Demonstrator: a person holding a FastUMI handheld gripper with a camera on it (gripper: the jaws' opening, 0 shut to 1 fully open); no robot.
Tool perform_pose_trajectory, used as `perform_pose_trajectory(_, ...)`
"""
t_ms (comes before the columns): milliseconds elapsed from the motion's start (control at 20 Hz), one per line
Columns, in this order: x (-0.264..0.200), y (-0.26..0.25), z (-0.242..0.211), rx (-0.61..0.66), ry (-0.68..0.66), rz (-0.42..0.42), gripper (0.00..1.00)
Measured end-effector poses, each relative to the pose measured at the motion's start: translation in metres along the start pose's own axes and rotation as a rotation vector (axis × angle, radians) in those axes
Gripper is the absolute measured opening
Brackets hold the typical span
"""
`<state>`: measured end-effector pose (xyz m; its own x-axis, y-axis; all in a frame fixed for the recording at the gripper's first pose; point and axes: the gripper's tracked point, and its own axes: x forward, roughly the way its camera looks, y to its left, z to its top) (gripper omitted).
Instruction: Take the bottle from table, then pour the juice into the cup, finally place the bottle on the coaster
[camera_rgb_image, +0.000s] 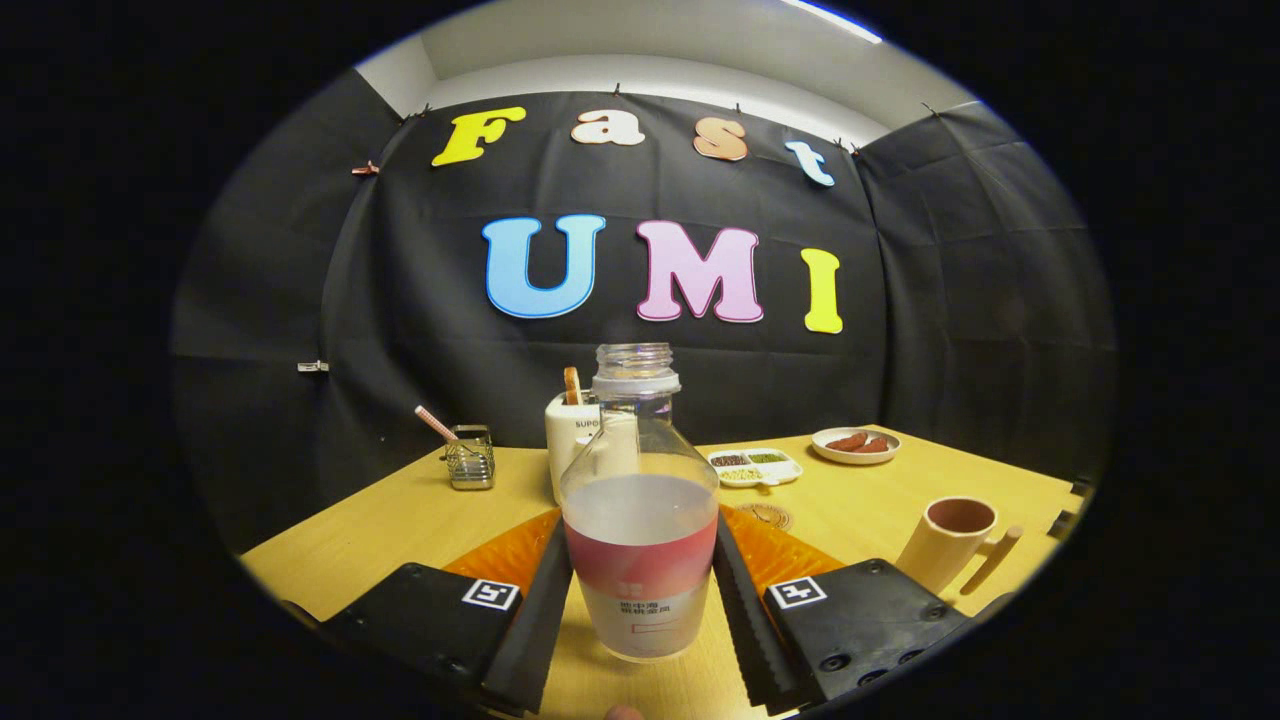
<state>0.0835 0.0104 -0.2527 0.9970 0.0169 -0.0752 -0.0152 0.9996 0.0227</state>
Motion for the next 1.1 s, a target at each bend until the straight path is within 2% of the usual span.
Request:
perform_pose_trajectory(300,-0.02,-0.006,0.052,0.018,0.006,0.028,0.75)
perform_pose_trajectory(650,-0.028,-0.033,0.065,0.077,0.024,0.046,0.75)
perform_pose_trajectory(800,-0.025,-0.048,0.063,0.153,0.047,0.038,0.75)
perform_pose_trajectory(1100,-0.019,-0.068,0.05,0.412,0.089,0.046,0.75)
